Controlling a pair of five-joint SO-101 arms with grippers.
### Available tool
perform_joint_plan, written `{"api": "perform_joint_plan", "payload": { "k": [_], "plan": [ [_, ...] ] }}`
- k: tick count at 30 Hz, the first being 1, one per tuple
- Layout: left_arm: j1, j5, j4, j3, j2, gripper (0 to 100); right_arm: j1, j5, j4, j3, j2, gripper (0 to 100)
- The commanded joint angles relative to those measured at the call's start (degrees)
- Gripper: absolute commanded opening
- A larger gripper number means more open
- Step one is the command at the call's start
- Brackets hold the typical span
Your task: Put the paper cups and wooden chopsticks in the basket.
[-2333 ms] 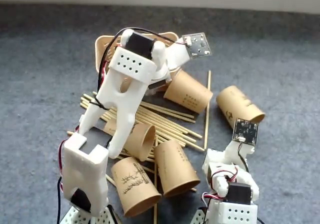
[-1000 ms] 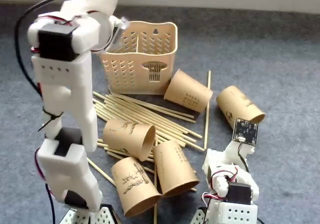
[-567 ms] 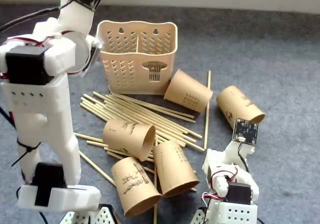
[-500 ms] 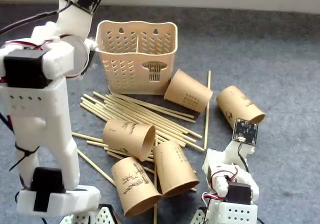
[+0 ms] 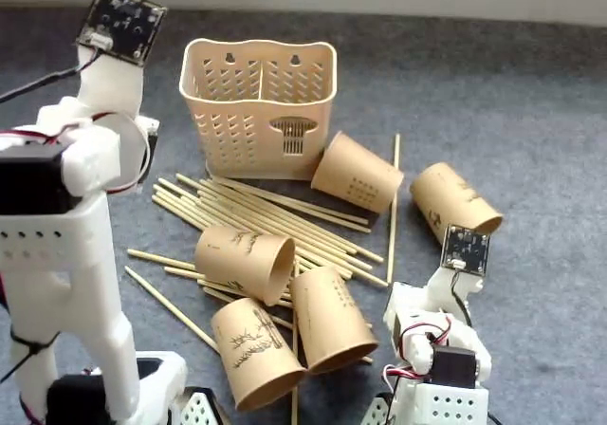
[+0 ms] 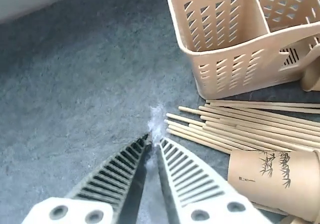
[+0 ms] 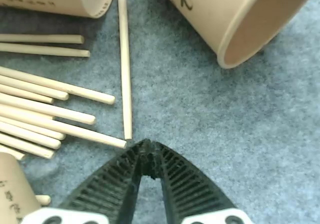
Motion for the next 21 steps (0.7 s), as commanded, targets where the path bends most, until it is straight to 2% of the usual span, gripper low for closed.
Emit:
{"api": "perform_joint_plan", "payload": {
  "k": [1, 11, 21],
  "plan": [
    [-2.51, 3.69, -5.10, 7.87, -8.04, 0, 0.48, -0.44, 0.57, 6.46, -0.31, 0.5],
    [-4.62, 10.29, -23.30, 38.73, -29.58, 0, 0.48, -0.44, 0.57, 6.46, -0.31, 0.5],
    [-4.62, 10.37, -33.05, 59.91, -44.53, 0, 0.48, -0.44, 0.57, 6.46, -0.31, 0.5]
  ]
}}
